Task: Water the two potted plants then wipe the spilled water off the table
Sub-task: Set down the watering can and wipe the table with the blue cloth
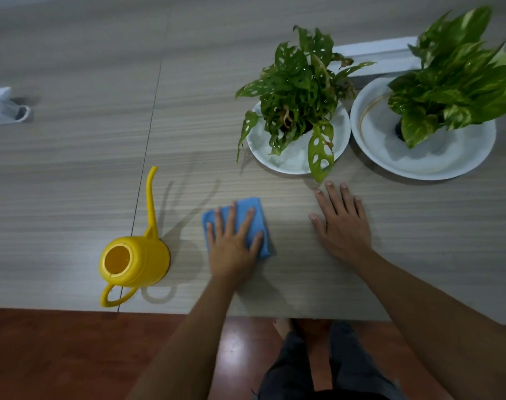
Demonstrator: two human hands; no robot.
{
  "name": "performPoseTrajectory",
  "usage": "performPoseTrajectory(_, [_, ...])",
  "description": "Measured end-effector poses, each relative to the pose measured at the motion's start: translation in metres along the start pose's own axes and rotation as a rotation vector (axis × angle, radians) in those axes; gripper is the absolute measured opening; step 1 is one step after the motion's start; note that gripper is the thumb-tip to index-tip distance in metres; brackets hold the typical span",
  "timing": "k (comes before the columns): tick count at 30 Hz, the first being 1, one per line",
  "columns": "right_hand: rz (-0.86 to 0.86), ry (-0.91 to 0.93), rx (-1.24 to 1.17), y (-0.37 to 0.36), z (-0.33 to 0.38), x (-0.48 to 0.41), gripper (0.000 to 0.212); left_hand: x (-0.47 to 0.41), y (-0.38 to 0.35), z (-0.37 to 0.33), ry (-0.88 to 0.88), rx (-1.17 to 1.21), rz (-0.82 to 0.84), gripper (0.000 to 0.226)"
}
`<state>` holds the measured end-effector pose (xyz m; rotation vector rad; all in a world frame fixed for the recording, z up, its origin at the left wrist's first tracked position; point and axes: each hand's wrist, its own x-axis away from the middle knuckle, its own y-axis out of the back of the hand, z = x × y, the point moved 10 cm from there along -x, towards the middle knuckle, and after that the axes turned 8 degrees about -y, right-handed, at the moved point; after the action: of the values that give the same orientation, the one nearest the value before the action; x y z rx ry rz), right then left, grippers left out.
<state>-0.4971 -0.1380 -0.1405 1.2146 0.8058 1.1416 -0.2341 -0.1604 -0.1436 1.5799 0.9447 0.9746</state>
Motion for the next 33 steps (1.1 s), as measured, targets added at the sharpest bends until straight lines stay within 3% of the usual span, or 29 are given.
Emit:
performPoseTrajectory(2, [-0.001,-0.007,-0.003,0.001,0.0,0.001,0.063,0.025,0.005,0.027,0.087,-0.023,-0.036,0.065])
performPoseTrajectory(5, [-0.002,-0.014,-0.01,0.002,0.001,0.001,0.064,0.074,-0.006,0.006,0.097,-0.007,-0.014,0.066])
performPoseTrajectory(9, [-0.009,-0.027,-0.001,0.001,-0.001,0.001,0.065,0.068,-0.022,-0.077,-0.172,0.056,0.065,0.066])
performPoseTrajectory(12, [-0.015,-0.016,0.013,0.0,0.0,0.0,0.065,0.015,-0.01,-0.071,-0.258,0.028,0.016,0.064])
performPoseTrajectory(16, [-0.031,-0.007,0.003,0.001,0.0,0.001,0.064,0.0,0.006,0.02,-0.006,-0.011,0.009,0.065])
performPoseTrajectory(19, [-0.045,-0.012,-0.011,0.004,0.0,0.001,0.063,0.053,0.008,0.031,0.094,-0.022,-0.029,0.065])
performPoseTrajectory(23, [-0.057,-0.014,-0.008,0.004,0.001,0.001,0.064,0.077,-0.02,-0.059,-0.1,0.032,0.077,0.066])
performPoseTrajectory(26, [-0.052,-0.012,-0.013,0.003,0.001,0.0,0.064,0.031,-0.013,-0.089,-0.244,0.035,0.024,0.064])
performPoseTrajectory(28, [-0.039,-0.011,-0.003,0.002,0.001,0.0,0.064,-0.003,-0.008,-0.06,-0.197,0.022,0.05,0.065])
performPoseTrajectory(30, [-0.042,-0.008,0.005,0.002,0.001,0.0,0.064,-0.011,0.0,-0.01,-0.042,0.017,0.048,0.065])
performPoseTrajectory(33, [-0.039,-0.003,-0.001,0.003,0.001,0.001,0.064,0.034,0.006,0.025,0.11,-0.015,-0.03,0.065])
